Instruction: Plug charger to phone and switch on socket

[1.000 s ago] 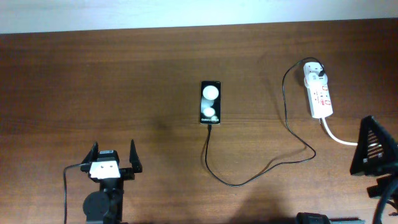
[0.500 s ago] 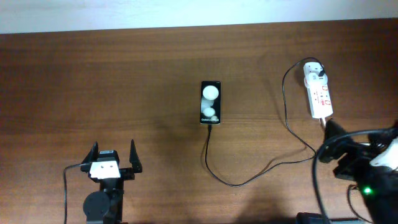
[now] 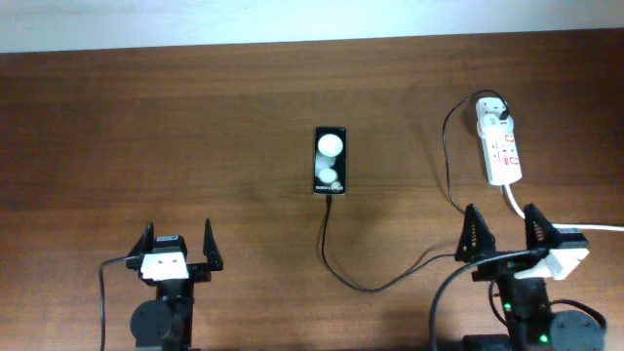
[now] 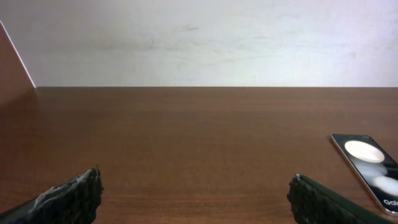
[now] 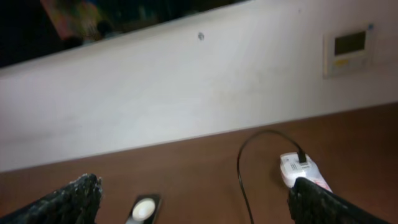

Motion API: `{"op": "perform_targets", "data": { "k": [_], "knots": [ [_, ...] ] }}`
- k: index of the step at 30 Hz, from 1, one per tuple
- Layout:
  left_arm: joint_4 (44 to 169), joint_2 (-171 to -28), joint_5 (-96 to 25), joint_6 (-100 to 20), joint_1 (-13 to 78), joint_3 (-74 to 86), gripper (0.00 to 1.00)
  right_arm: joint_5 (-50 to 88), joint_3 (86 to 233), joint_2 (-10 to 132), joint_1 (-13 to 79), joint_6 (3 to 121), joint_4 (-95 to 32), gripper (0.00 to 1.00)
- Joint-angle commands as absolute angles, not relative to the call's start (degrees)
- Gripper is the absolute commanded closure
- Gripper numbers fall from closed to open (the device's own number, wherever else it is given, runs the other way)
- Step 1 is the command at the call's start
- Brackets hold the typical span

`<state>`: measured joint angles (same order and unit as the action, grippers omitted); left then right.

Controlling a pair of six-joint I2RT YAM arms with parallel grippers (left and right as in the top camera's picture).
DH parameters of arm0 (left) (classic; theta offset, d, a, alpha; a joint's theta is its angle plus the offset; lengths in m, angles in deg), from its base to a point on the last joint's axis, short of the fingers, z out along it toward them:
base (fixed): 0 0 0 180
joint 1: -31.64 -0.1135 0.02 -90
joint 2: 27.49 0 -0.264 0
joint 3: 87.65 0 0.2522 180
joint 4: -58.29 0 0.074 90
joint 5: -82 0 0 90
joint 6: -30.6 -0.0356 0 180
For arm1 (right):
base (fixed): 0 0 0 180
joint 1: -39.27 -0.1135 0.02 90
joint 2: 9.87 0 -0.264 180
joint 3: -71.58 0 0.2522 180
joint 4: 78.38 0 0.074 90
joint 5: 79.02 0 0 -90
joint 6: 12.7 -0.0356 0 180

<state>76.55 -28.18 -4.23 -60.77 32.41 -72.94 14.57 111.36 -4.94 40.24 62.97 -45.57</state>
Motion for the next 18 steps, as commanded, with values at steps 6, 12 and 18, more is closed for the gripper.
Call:
{"op": "perform_targets", "data": {
  "k": [6, 12, 18],
  "knots": [
    [76.44, -27.79, -4.84, -61.66, 32.04, -73.4, 0.01, 13.46, 98.66, -9.69, 39.7, 63.56, -53.13, 0.01],
    [76.42, -27.79, -4.82, -61.66, 32.04, -73.4, 0.01, 13.43, 95.91, -9.69, 39.7, 63.56, -53.59, 0.01],
    [76.44, -27.79, -4.82, -61.66, 32.04, -73.4, 0.01, 13.48, 92.21, -9.69, 39.7, 63.56, -58.14, 0.01]
  ]
}}
